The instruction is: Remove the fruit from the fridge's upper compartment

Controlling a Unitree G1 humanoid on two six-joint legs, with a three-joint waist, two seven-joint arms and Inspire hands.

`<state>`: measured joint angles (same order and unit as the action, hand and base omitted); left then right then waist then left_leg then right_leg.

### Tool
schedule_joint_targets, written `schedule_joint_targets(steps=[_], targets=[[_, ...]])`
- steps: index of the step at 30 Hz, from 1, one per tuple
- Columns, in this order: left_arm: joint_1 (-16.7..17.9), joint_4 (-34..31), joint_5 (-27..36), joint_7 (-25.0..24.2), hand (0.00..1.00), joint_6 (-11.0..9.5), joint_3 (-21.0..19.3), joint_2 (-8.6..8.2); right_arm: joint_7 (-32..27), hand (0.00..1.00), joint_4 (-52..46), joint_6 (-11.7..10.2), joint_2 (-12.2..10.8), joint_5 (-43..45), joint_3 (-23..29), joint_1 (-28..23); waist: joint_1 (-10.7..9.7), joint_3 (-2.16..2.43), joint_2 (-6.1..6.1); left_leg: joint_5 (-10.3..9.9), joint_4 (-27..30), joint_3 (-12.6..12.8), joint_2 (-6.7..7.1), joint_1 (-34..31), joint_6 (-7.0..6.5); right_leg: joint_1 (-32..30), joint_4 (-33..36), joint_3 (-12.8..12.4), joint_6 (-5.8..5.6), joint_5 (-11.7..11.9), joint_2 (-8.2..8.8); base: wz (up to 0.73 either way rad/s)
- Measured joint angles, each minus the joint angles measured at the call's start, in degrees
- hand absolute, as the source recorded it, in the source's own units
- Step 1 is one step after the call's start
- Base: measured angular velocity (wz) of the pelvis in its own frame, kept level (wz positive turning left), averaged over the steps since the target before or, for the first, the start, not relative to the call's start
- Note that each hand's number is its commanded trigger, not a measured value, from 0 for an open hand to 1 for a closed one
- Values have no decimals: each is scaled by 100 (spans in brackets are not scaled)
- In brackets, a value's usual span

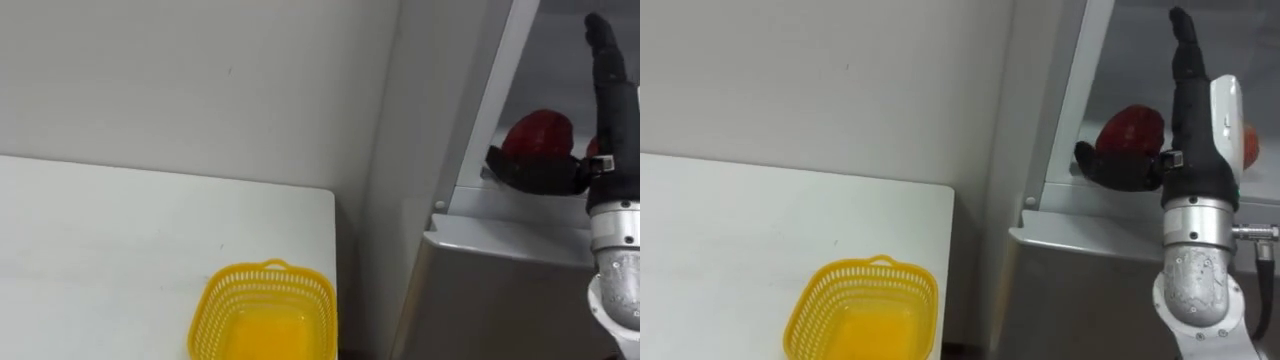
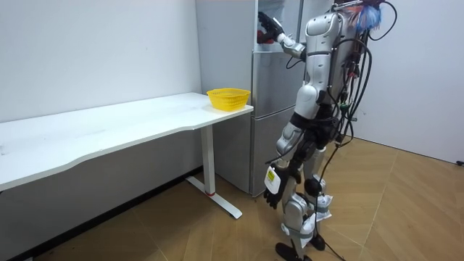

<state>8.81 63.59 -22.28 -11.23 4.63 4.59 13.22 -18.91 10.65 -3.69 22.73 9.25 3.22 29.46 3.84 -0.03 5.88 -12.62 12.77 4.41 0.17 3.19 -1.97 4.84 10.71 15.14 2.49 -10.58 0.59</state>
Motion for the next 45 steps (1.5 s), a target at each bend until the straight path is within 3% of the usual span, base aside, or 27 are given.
schedule_joint_targets(steps=[5, 22, 37, 38, 39, 40, 45], targets=[[31, -135, 9, -74, 0, 34, 0, 35, 114, 0, 2, 10, 6, -21, -6, 12, 64, -22, -45, 0, -16, 8, -5, -3, 0, 2, 19, -10, 0, 0, -1, 0], [21, -166, 2, -84, 0, 202, -2, 35, 593, 0, 324, 132, 83, -272, -2, 207, 44, -6, -40, 0, -4, 0, -5, -1, 0, 17, 20, -27, 2, 1, -2, 0], [86, -171, 16, -45, 0, 471, 8, 59, 1393, 0, 890, 434, 261, -1787, -147, 367, -54, 16, -11, -1, 2, 1, -9, 50, 0, 96, -7, -21, 8, 5, -5, 0], [87, -171, 10, -45, 0, 482, 8, 62, 1433, 26, 941, 433, 291, -1838, -154, 407, -55, 15, -14, -1, 3, 3, -9, 50, 0, 97, -10, -23, 8, 5, -5, 0], [84, -175, 10, -39, 0, 483, 8, 64, 1475, 67, 991, 433, 318, -1876, -158, 438, -51, 16, -15, -1, 3, 5, -8, 50, 0, 98, -11, -24, 9, 5, -5, 0], [82, -175, 13, -31, 0, 483, 8, 64, 1487, 100, 1013, 427, 333, -1912, -167, 447, -50, 16, -16, 0, 3, 5, -9, 51, 0, 99, -11, -26, 8, 5, -6, 0], [65, -177, 14, -3, 0, 505, 7, 74, 1642, 100, 1335, 384, 366, -2030, -195, 643, -56, 18, -21, 0, 9, 15, -9, 60, 0, 103, -9, -53, 10, 6, -9, 0]])
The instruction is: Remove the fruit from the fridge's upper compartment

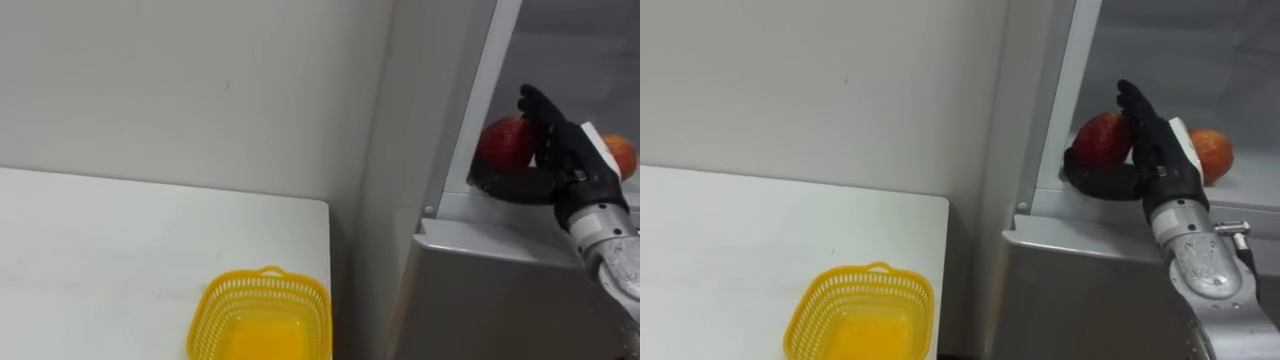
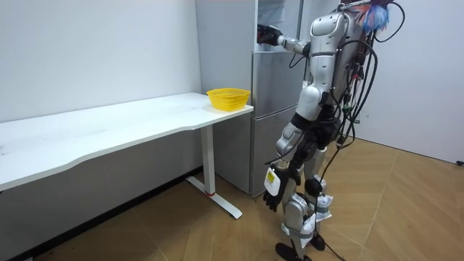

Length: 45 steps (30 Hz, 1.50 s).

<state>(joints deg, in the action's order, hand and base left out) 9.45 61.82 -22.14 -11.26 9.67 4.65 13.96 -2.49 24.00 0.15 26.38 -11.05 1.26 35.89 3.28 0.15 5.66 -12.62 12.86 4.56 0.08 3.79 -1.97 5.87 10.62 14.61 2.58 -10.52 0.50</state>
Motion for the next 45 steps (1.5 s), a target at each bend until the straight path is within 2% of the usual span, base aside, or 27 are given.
schedule_joint_targets(steps=[6, 16, 21, 26, 31, 34, 37, 40, 45], targets=[[-23, 0, 0, 57, 0, 40, 1, 32, -41, 100, 387, -4, 27, 3, 2, 275, -2, 6, -33, 0, 4, -3, -3, -1, 0, 1, 0, 0, 1, 0, -3, 0], [-57, 2, 6, 106, 0, 91, 6, 32, -74, 100, 404, 9, 73, -1, 4, 308, -3, 4, -28, 0, -11, 0, -5, 7, 1, 2, 2, -3, 1, 0, -5, 0], [-40, 2, 7, 193, 0, 96, 4, 29, -124, 100, 29, 246, 72, 57, 4, 222, -55, 6, 13, 0, -15, -1, -2, -4, 1, -7, -2, 0, 0, -2, -5, 0], [-51, 8, 19, 214, 0, 85, 4, 48, -234, 100, -363, 250, 64, 290, -6, 51, -120, 2, 12, 0, 7, 6, -3, 3, 1, -10, -3, -8, 0, -1, -6, 0], [-69, 18, 10, 239, 0, 28, 3, 44, -452, 100, -1110, 313, 24, 532, -13, -337, -104, 3, -3, -1, -37, 131, -28, 13, 4, -55, 6, -104, 3, 1, -30, -10], [-67, 23, 5, 246, 0, 23, -4, -4, -518, 100, -1755, 332, -67, 714, -6, -664, -55, 7, -63, -2, -87, 169, -42, 14, 5, -104, 8, -190, 12, 18, -51, -14], [-58, 16, 9, 275, 0, 21, 4, -103, -725, 100, -2206, 362, -198, 749, -5, -991, -71, 29, -173, -2, -126, 208, -43, 55, 4, -98, 6, -210, 4, 25, -48, -4], [-14, 17, 8, 400, 0, -21, 1, -180, -974, 100, -2848, 350, -453, 760, 0, -1410, -101, 22, -244, -2, -148, 247, -54, 79, 4, -104, 6, -259, 4, 24, -61, -6], [13, 16, 14, 588, 0, -181, 22, -204, -1211, 100, -3228, 28, -815, 838, -5, -1967, -167, 0, -304, -2, -133, 264, -51, 131, 4, -57, 6, -293, 4, 25, -62, -2]])
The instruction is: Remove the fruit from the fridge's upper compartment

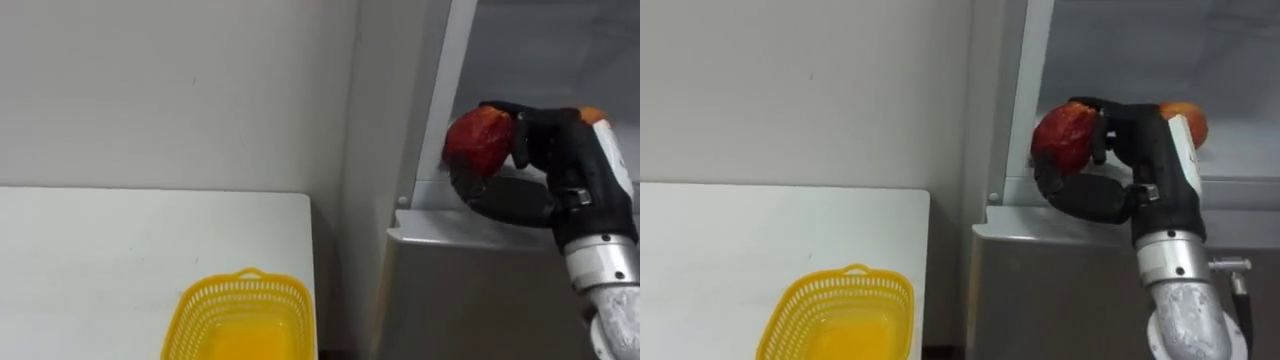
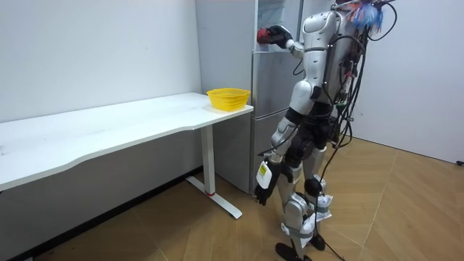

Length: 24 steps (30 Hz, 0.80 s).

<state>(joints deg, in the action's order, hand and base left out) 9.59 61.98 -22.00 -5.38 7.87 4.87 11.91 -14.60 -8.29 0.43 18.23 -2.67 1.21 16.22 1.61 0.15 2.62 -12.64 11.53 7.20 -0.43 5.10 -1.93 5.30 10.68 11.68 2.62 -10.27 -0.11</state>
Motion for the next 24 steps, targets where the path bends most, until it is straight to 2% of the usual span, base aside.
schedule_joint_targets(steps=[2, 3, 4, 9, 11, 16, 20, 24], targets=[[-3, -1, -4, 31, 0, -5, 63, -3, -89, 100, -64, -26, -113, 56, -9, -125, -1, -14, -38, -5, -18, 22, 0, 55, 0, 39, 5, -31, -2, 2, -2, -6], [7, 3, -3, 30, 0, -8, 94, -10, -122, 100, -83, -29, -146, 88, -8, -224, -10, -8, -92, -16, -25, 22, 0, 54, -4, 39, 10, -36, -4, 3, -1, -4], [9, 5, -3, 30, 0, -9, 92, -20, -150, 100, -117, -29, -153, 117, -5, -276, -10, 11, -72, -20, -23, 23, 0, 53, -6, 30, 18, -39, -4, 3, 0, -3], [133, 54, 5, 22, 0, -79, 92, -124, -469, 100, -542, -29, -237, 280, 3, -566, -9, 32, -180, -16, 0, 54, 4, 45, -6, -48, 18, -71, -4, 4, 2, -3], [167, 118, 11, 20, 0, -96, 95, -138, -650, 100, -737, -66, -237, 281, 2, -596, -11, 35, -181, -11, 10, 55, 4, 55, -1, -34, 10, -69, -3, 4, -3, 0], [167, 295, 133, 22, 0, -187, 95, -198, -973, 100, -1108, -329, -295, 394, -5, -643, -16, 30, -172, -10, 13, 71, 5, 51, 0, -11, 6, -69, -4, 4, -3, 0], [109, 452, 227, 15, 0, -279, 95, -201, -1002, 100, -1434, -452, -408, 977, -68, -690, 8, 26, -169, -11, -15, 103, 5, 36, 0, -28, -3, -74, -8, -1, -2, -1], [90, 451, 227, -7, 0, -307, 106, -202, -978, 100, -1775, -537, -416, 1567, -426, -841, 31, 27, -167, -12, -45, 132, 0, 24, 1, -63, -28, -92, -9, -6, -7, -2]])
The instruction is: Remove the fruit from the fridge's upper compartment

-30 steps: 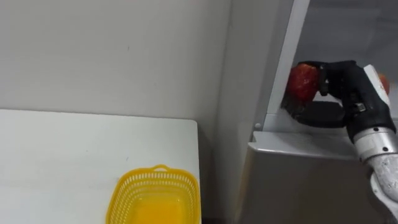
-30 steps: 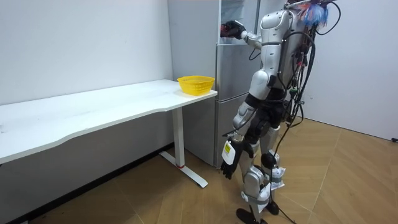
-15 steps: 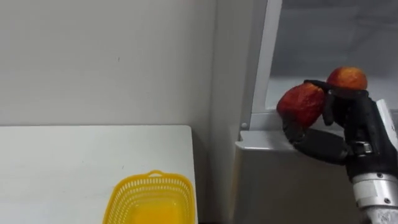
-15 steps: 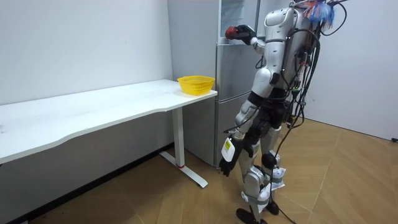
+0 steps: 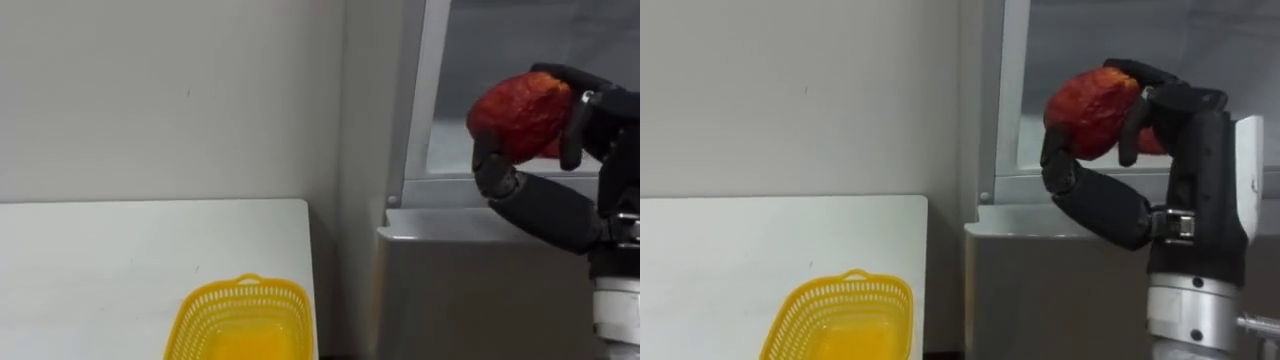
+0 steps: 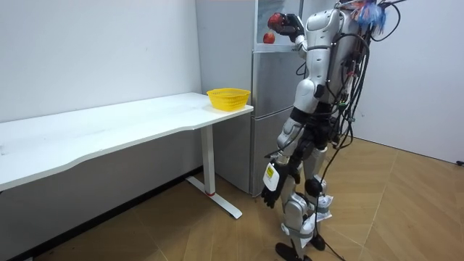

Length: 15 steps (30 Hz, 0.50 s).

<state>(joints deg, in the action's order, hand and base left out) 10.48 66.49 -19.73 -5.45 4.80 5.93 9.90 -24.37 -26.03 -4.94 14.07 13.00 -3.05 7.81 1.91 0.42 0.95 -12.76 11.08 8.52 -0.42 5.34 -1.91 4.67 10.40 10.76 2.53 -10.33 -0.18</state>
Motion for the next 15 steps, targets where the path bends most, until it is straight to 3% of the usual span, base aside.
schedule_joint_targets(steps=[5, 11, 15], targets=[[-161, 47, 0, -19, 0, -23, 1, 4, 205, 100, -98, -50, -39, 851, -335, -1, 11, 9, 14, 1, -25, 16, 0, -29, 0, -12, 11, -2, 0, 2, -3, -1], [-213, 51, 109, -17, 0, -41, 229, 152, 521, 100, -412, -52, -28, 931, -891, 0, 34, 50, 206, 7, -29, 14, -13, -75, 7, -57, 24, 20, 1, 2, -12, 0], [-223, 53, 136, 2, 0, -90, 229, 235, 764, 100, -420, -75, -33, 936, -1082, 1, 137, 7, 320, 3, -70, -36, -8, -84, 4, -55, 28, 26, 0, 6, -10, 1]])
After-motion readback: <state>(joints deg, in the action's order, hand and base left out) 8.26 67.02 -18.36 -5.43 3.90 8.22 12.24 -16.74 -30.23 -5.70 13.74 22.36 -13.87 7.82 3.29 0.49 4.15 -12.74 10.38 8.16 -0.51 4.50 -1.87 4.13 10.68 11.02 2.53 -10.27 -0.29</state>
